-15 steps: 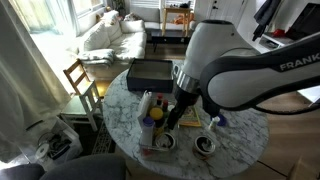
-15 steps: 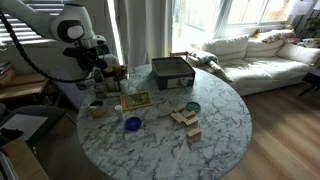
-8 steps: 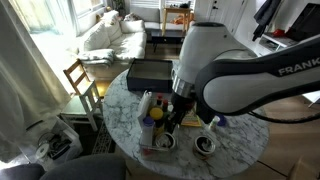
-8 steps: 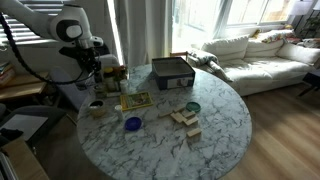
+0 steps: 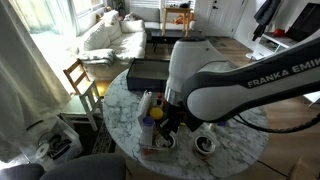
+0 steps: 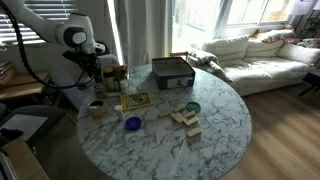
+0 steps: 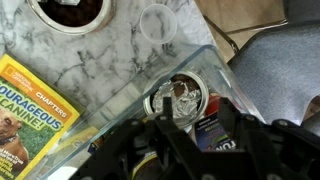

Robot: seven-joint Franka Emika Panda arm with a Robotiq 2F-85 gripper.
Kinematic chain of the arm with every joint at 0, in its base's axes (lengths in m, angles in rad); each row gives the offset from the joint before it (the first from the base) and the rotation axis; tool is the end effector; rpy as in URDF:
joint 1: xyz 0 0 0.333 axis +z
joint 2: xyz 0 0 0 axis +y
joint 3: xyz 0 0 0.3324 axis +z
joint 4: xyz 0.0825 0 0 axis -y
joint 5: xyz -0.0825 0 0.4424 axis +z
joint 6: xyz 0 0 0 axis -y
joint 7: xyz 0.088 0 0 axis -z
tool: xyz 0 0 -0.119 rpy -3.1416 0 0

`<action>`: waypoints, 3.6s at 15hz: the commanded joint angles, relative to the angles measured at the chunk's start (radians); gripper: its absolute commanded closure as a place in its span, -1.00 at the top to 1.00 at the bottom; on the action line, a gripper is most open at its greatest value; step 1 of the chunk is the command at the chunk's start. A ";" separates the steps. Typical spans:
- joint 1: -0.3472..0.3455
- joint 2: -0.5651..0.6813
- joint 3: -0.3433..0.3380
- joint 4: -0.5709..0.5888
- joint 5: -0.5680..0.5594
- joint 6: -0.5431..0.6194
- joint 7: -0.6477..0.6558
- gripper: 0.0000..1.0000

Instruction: Pick up the blue lid from the clear storage container and put it on the table, pick up some of the substance from the can in the clear storage container and put it on the blue lid

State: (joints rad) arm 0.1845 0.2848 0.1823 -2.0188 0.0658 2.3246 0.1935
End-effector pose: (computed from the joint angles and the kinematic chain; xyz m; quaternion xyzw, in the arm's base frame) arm 0.6044 0.2320 0.2802 -0.9969 -0.0604 0.0019 0.0511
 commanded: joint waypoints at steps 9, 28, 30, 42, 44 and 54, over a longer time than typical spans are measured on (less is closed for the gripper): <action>0.017 0.127 -0.021 0.090 0.068 -0.014 0.094 -0.31; 0.038 0.227 -0.061 0.195 0.083 -0.095 0.251 -0.29; 0.039 0.234 -0.062 0.210 0.081 -0.125 0.245 -0.36; 0.051 0.262 -0.069 0.240 0.072 -0.191 0.235 -0.56; 0.054 0.263 -0.072 0.241 0.069 -0.182 0.238 -0.38; 0.072 0.263 -0.079 0.216 0.029 -0.142 0.232 -0.63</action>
State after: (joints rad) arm 0.2314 0.5333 0.1222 -1.7959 0.1164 2.1619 0.4220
